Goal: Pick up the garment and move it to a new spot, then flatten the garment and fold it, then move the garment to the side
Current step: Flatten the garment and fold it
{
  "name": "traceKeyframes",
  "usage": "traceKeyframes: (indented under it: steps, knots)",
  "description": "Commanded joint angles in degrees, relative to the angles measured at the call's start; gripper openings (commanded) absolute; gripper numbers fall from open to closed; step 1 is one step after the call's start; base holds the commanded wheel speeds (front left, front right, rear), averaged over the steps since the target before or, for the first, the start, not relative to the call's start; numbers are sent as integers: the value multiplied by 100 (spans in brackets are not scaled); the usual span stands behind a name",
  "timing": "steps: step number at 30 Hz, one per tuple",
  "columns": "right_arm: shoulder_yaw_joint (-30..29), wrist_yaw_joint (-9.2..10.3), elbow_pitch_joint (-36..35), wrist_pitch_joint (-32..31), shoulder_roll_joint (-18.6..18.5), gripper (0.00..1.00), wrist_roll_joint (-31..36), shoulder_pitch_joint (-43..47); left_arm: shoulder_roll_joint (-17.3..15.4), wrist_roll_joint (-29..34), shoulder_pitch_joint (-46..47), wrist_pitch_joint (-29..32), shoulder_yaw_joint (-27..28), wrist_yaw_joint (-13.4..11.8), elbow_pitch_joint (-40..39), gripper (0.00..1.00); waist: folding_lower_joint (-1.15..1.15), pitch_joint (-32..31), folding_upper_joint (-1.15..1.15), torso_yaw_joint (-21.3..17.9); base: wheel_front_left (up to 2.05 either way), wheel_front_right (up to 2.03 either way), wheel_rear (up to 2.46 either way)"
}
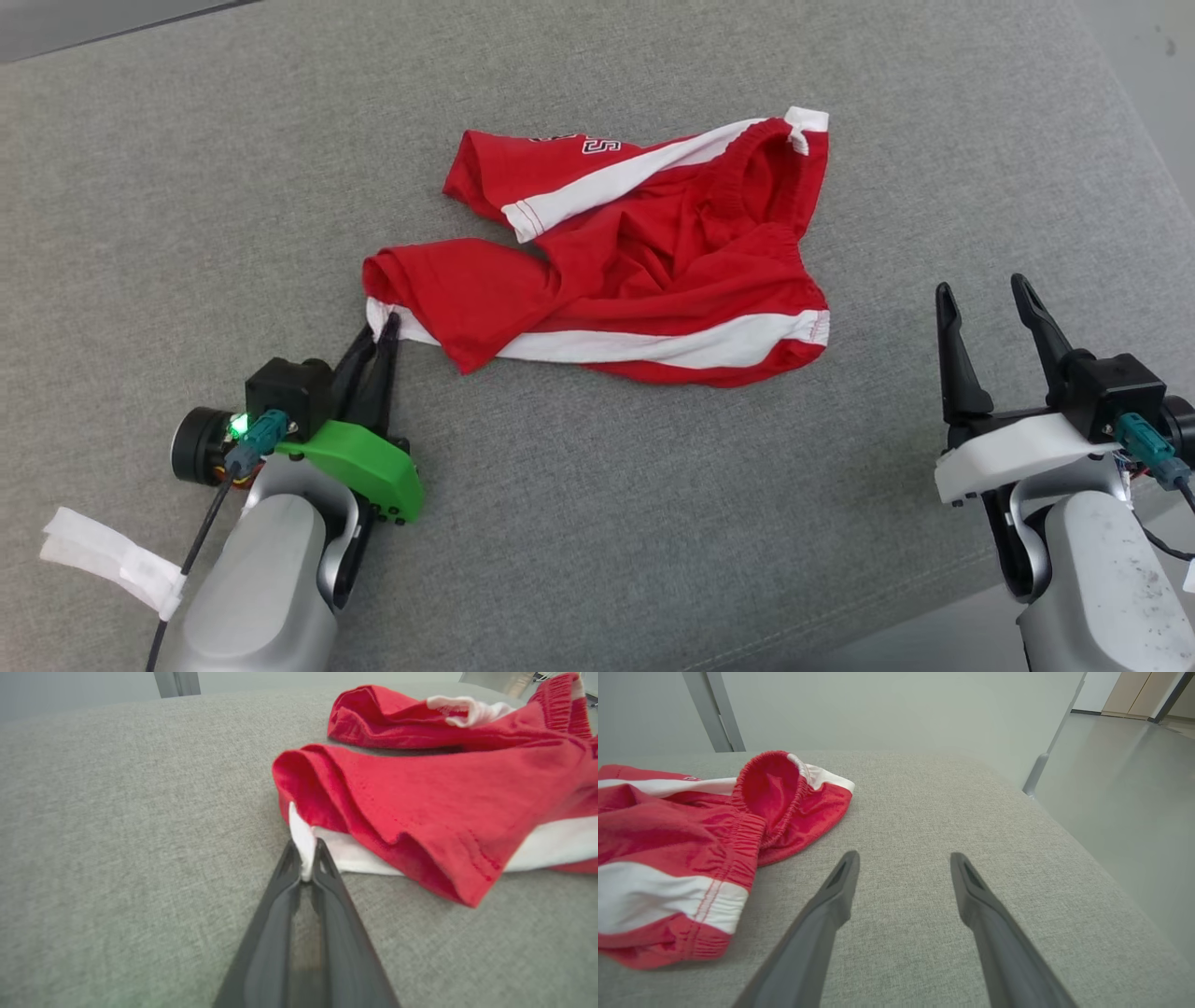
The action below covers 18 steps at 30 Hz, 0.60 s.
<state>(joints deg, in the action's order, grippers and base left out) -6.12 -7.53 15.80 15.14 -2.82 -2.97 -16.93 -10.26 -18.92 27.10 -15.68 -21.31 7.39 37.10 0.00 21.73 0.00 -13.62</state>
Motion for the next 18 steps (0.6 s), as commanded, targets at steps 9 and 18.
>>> traceKeyframes:
  steps: [9, 18]
  knots:
    - [50, 8, 311, 1, -18, 100, 32, 293, 377, 30, -720, 56, 718, 15, -441, 0, 0, -732, 0, 664, 0, 0, 0]
    - [205, 8, 590, 1, -20, 100, -26, 511, 637, 285, -1637, 54, 1227, 1, -397, 0, 0, -1243, 0, 1208, 0, 0, 0]
